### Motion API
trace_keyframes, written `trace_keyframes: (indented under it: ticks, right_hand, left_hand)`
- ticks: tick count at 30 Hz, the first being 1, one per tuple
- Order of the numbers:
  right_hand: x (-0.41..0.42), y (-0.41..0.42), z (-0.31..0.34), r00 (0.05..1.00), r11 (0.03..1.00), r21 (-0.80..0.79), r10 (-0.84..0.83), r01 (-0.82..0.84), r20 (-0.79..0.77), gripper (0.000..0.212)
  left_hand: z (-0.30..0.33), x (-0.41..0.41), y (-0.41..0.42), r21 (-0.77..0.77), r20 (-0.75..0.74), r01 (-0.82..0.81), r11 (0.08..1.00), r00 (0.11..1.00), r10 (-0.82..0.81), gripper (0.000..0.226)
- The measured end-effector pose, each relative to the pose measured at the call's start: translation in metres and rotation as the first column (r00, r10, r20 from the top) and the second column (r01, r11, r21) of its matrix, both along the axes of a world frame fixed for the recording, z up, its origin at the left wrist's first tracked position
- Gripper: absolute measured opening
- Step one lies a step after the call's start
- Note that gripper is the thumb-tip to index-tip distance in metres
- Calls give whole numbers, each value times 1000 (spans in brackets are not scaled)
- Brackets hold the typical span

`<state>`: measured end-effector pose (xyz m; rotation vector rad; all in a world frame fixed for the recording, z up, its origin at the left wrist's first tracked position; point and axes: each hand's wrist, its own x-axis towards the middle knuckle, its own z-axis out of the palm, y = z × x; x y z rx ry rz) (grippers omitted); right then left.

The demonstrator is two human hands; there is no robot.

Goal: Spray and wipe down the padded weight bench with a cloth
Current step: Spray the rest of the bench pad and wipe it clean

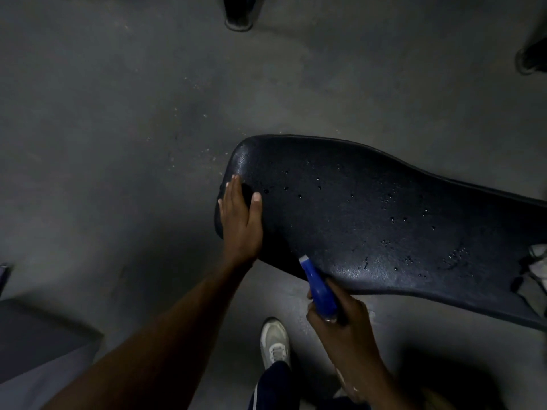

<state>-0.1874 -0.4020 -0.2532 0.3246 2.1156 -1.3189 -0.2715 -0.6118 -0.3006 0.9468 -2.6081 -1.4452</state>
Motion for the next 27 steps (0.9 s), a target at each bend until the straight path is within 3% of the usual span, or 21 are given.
trace_keyframes:
  ticks: [6,10,16,21,27]
  right_hand:
    - [21,38,-8,991,990,31,-134,135,-29,27]
    - [25,62,-9,978,979,53,-193,197,-84,30]
    - [27,93,-14,960,972,53,-216,228,-178,33]
    - [28,116,-12,923,948,7,-309,319,-230,49]
    - [23,165,-9,853,894,-102,-448,437,-267,42]
  left_hand:
    - [-13,-9,12,-330,88,71,941,995,-44,67]
    - [-16,-8,19,-434,126,124,892,989,-76,70]
    - [-16,-4,60,-513,152,327,794,945,-291,71]
    - [-14,-13,117,-536,155,454,712,882,-446,70]
    - [-18,-21,182,-546,241,661,515,713,-659,74]
